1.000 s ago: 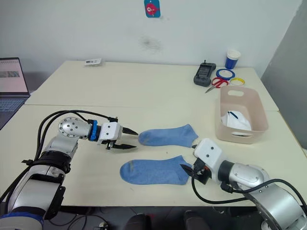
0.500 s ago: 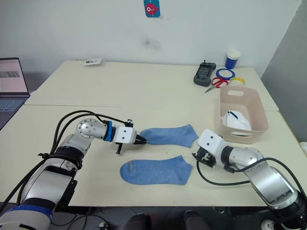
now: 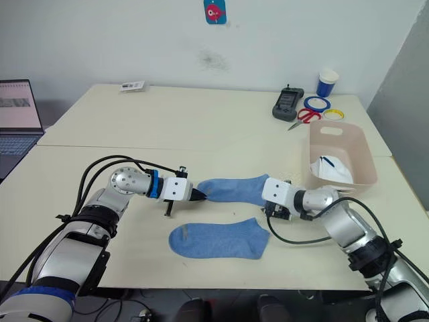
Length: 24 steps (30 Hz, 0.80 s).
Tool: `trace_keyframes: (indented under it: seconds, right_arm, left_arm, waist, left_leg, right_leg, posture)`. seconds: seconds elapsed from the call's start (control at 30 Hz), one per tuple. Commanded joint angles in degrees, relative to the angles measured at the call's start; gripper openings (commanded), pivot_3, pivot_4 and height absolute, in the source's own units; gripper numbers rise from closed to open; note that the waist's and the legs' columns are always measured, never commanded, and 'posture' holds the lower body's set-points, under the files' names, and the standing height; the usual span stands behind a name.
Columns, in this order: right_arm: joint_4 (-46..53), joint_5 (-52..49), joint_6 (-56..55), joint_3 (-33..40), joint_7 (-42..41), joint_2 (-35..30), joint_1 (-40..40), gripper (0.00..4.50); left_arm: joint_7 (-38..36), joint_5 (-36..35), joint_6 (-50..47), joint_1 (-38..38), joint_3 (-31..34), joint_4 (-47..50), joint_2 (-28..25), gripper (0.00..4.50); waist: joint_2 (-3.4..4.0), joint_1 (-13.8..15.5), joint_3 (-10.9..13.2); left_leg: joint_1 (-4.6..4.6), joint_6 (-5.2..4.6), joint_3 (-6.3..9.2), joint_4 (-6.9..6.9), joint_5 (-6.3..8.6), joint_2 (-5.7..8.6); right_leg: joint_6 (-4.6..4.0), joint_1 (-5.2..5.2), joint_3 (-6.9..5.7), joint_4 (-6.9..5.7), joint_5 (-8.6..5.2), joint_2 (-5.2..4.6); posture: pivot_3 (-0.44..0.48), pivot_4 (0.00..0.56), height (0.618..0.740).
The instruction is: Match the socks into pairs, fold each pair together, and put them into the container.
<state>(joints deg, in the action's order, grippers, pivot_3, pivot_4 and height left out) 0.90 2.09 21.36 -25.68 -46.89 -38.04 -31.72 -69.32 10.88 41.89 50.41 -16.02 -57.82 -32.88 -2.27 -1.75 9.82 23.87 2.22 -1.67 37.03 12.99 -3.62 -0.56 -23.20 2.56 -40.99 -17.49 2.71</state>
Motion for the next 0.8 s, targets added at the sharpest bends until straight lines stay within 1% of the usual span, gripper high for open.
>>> trace_keyframes:
  seconds: [0.03,0.2,0.37,0.47,0.5,0.53,0.57,0.63,0.73,0.77,0.8]
  right_arm:
    - [-3.10,0.61,-0.17,2.07,-1.75,-0.08,-1.33,1.91]
    - [-5.33,0.55,0.65,3.80,-2.28,0.62,-0.85,0.05]
    - [-3.43,-0.36,1.16,5.15,-3.22,0.91,-0.49,0.02]
    - [0.51,-2.34,3.01,7.21,-3.73,1.36,-0.36,0.02]
    - [3.35,-3.73,4.55,8.28,-4.26,1.13,0.01,0.02]
    - [6.33,-5.29,6.39,9.46,-4.80,0.90,0.42,0.02]
    - [10.40,-7.39,9.13,11.01,-5.51,0.48,0.97,0.02]
    - [17.00,-10.92,13.90,13.74,-6.02,-0.05,1.94,0.02]
    - [25.18,-16.31,21.27,17.28,-5.88,-0.52,3.36,0.02]
    - [28.00,-19.04,24.87,18.83,-5.65,-0.40,3.62,0.02]
    - [31.14,-23.78,31.64,21.60,-5.46,-0.13,3.39,0.02]
  left_arm:
    - [0.22,-0.20,0.42,-0.13,0.05,0.15,-0.34,0.00]
    - [-0.65,-0.89,0.79,-0.46,0.26,0.15,-0.64,0.00]
    - [-2.04,-1.88,1.17,-0.39,0.46,0.10,-0.96,0.00]
    - [-5.61,-5.07,-0.93,-0.13,1.78,1.45,-1.00,0.00]
    - [-8.13,-7.21,-3.64,-0.17,2.57,3.11,-1.22,0.00]
    - [-10.92,-9.55,-6.62,-0.31,3.27,5.24,-1.53,0.00]
    - [-15.38,-13.25,-13.17,-1.01,3.94,9.75,-2.33,0.00]
    - [-21.17,-18.30,-24.77,-2.81,4.57,18.91,-4.52,0.00]
    - [-23.17,-22.95,-34.93,-5.76,3.17,30.54,-9.53,0.00]
    - [-23.18,-25.39,-40.42,-6.44,2.42,34.15,-11.87,0.00]
    - [-23.18,-29.90,-48.87,-6.85,0.80,38.43,-15.89,0.00]
  waist:
    - [0.00,-0.01,0.00]
    - [0.00,0.04,0.00]
    - [0.00,0.06,0.00]
    - [0.01,0.05,0.00]
    - [0.02,0.06,0.01]
    - [0.02,0.04,0.01]
    - [0.03,-0.01,0.02]
    - [0.05,-0.23,0.04]
    - [0.06,-0.32,0.04]
    - [0.06,-0.36,0.04]
    - [0.06,-0.44,0.04]
  left_leg:
    - [-0.01,0.00,-0.01,0.00,0.00,0.00]
    - [0.00,0.00,0.00,0.00,0.00,0.00]
    - [0.00,0.00,0.00,0.00,0.00,0.00]
    - [0.02,0.00,0.00,0.00,0.00,0.00]
    - [0.03,0.00,0.00,0.00,0.00,0.00]
    - [0.03,0.00,0.01,-0.01,0.00,-0.01]
    - [0.05,0.01,0.02,-0.01,0.00,-0.03]
    - [0.06,0.01,0.06,-0.03,-0.01,-0.07]
    - [0.02,0.02,0.16,-0.03,-0.01,-0.15]
    - [0.02,0.02,0.19,-0.03,-0.01,-0.16]
    - [0.00,0.02,0.23,-0.03,-0.01,-0.17]
  right_leg:
    - [-0.01,0.00,0.01,-0.01,0.01,0.00]
    - [-0.02,0.00,0.00,-0.01,0.01,0.00]
    - [-0.01,0.00,0.00,-0.01,0.01,-0.01]
    - [-0.02,-0.01,-0.01,-0.01,0.01,-0.01]
    - [-0.05,-0.01,-0.01,-0.01,0.03,-0.01]
    - [-0.06,-0.02,-0.01,-0.01,0.03,-0.01]
    - [-0.05,-0.04,-0.03,-0.02,0.03,-0.01]
    - [-0.06,-0.05,-0.04,-0.03,0.03,0.00]
    - [-0.03,-0.03,-0.08,-0.06,0.01,-0.02]
    - [-0.03,-0.03,-0.07,-0.06,0.00,-0.02]
    - [-0.04,-0.02,-0.10,-0.08,0.00,-0.02]
  posture:
    - [0.000,0.150,0.732]
    - [0.000,0.150,0.732]
    - [0.000,0.150,0.732]
    - [0.000,0.150,0.732]
    - [0.000,0.150,0.732]
    - [0.000,0.150,0.732]
    - [0.000,0.150,0.732]
    - [0.000,0.150,0.732]
    - [0.000,0.150,0.732]
    - [0.000,0.150,0.732]
    - [0.000,0.150,0.732]
